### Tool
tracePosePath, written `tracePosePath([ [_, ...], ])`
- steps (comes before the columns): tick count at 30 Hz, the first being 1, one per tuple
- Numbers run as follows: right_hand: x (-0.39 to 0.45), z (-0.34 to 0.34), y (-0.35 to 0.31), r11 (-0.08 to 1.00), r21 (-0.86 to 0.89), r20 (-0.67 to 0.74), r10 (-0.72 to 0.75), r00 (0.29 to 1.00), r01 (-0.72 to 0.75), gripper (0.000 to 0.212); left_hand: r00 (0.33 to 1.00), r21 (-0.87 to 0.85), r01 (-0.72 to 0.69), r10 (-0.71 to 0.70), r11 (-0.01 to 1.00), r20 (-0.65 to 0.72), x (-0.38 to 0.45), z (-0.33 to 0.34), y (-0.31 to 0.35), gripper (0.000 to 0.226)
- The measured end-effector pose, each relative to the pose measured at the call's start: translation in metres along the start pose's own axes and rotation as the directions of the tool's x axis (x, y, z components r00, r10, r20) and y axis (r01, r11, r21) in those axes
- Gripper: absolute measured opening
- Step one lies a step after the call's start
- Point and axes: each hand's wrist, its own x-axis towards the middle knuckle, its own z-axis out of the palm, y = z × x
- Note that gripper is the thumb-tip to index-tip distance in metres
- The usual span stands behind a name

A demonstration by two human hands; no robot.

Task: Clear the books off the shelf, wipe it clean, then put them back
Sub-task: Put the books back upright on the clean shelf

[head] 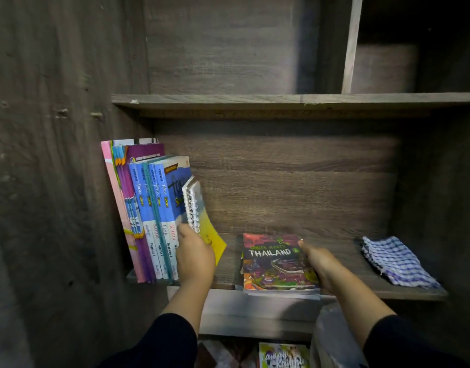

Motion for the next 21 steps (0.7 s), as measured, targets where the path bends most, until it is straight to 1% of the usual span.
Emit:
tracePosePath([
  [2,0.007,-0.001,0.003,1.000,-0.018,-0.012,0.000,1.000,0.000,0.042,1.000,0.041,-0.010,0.011,0.999,-0.029,-0.003,0.001,0.001,0.030],
  [4,0.022,-0.004,0.012,1.000,-0.026,-0.017,-0.006,1.000,0.005,0.047,0.999,0.083,-0.042,0.044,0.996,-0.030,-0.006,0.000,-0.001,0.034],
  [6,0.037,-0.008,0.020,0.999,-0.036,-0.006,-0.010,1.000,0.010,0.047,0.997,0.130,-0.074,0.078,0.989,-0.024,-0.008,0.000,-0.003,0.043],
  [9,0.038,-0.008,0.021,0.998,-0.070,-0.022,0.006,1.000,-0.008,0.049,0.988,0.255,-0.142,0.152,0.957,-0.021,-0.011,0.001,-0.010,0.064],
  [11,0.045,-0.010,0.024,0.998,-0.069,-0.002,-0.001,1.000,0.001,0.048,0.973,0.313,-0.193,0.223,0.930,-0.062,-0.009,0.003,-0.019,0.070],
  [12,0.037,-0.009,0.021,0.997,-0.075,-0.007,0.002,1.000,-0.003,0.047,0.955,0.347,-0.245,0.288,0.905,-0.075,-0.008,0.002,-0.023,0.072],
  [13,0.026,-0.007,0.015,0.997,-0.074,-0.008,0.010,1.000,-0.011,0.046,0.929,0.415,-0.302,0.363,0.858,-0.074,-0.006,0.001,-0.026,0.074],
  [14,0.017,-0.006,0.010,0.998,-0.066,-0.011,0.014,1.000,-0.014,0.045,0.891,0.507,-0.371,0.453,0.778,-0.044,-0.003,0.000,-0.029,0.074],
  [15,0.008,-0.004,0.005,0.998,-0.062,-0.010,0.012,1.000,-0.013,0.042,0.829,0.588,-0.465,0.558,0.662,0.027,0.001,0.002,-0.033,0.070],
  [16,0.005,-0.003,0.003,0.998,-0.055,0.007,0.014,1.000,-0.014,0.039,0.748,0.634,-0.579,0.644,0.513,0.162,0.004,0.004,-0.032,0.062],
  [17,0.004,-0.002,0.002,0.999,-0.048,0.017,0.014,1.000,-0.013,0.038,0.659,0.646,-0.675,0.685,0.356,0.311,0.007,0.006,-0.029,0.049],
  [18,0.005,-0.002,0.002,0.999,-0.048,0.016,0.022,1.000,-0.021,0.039,0.579,0.616,-0.757,0.663,0.219,0.475,0.008,0.008,-0.026,0.035],
  [19,0.006,-0.002,0.002,0.999,-0.047,0.017,0.027,0.999,-0.027,0.041,0.527,0.555,-0.816,0.604,0.162,0.598,0.008,0.011,-0.023,0.027],
  [20,0.006,-0.002,0.001,0.999,-0.039,0.025,0.028,0.999,-0.027,0.042,0.524,0.518,-0.837,0.522,0.173,0.673,0.011,0.018,-0.025,0.029],
  [21,0.008,-0.002,0.002,0.999,-0.034,0.033,0.024,0.999,-0.023,0.043,0.545,0.511,-0.836,0.423,0.200,0.724,0.013,0.022,-0.026,0.035],
])
